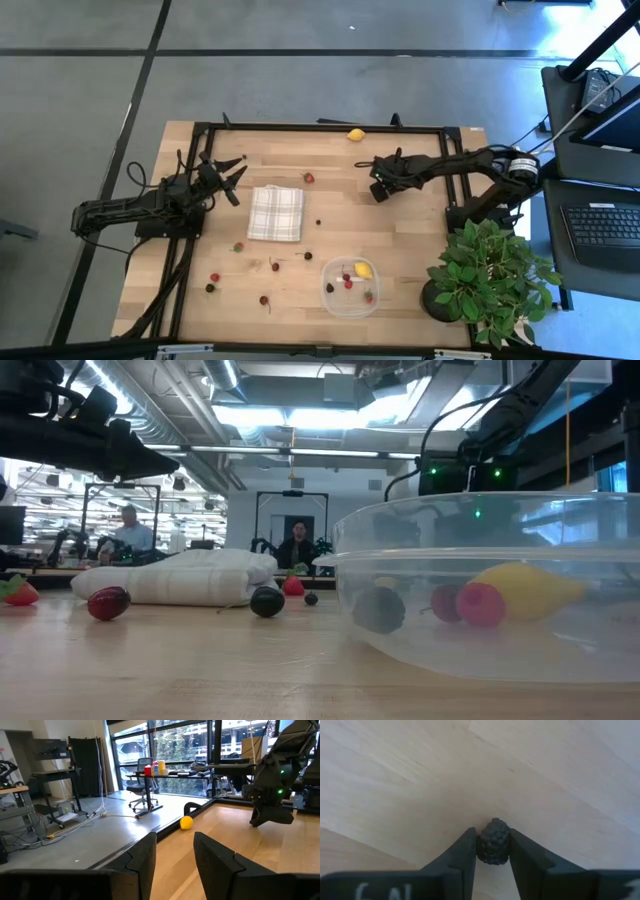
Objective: Pick and placing Produce into tupperware
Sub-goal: Put the blackberry into the transparent container
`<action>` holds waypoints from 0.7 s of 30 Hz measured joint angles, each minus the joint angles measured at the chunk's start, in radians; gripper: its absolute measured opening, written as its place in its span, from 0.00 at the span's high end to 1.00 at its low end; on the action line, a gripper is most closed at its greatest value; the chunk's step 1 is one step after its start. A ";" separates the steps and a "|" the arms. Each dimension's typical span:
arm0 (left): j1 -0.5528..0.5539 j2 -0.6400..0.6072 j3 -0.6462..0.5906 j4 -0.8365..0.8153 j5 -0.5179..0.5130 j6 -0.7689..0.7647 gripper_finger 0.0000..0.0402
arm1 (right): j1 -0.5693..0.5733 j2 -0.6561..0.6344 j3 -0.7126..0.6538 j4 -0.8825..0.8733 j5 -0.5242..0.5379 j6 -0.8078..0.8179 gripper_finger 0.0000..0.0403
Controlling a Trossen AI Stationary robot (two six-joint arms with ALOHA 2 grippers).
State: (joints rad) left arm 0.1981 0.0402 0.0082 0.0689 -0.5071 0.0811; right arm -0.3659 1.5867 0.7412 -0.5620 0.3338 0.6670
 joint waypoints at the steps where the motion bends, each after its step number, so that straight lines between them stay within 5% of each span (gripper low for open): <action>1: 0.000 0.000 0.000 0.000 0.000 0.000 0.69 | 0.008 -0.011 -0.001 -0.002 -0.002 -0.006 0.75; 21: 0.000 0.000 0.000 0.000 -0.002 0.000 0.69 | 0.342 -0.070 0.253 0.051 -0.127 -0.078 0.74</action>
State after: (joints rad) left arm 0.1978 0.0399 0.0078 0.0689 -0.5087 0.0814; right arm -0.0240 1.5171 0.9941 -0.5111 0.2071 0.5894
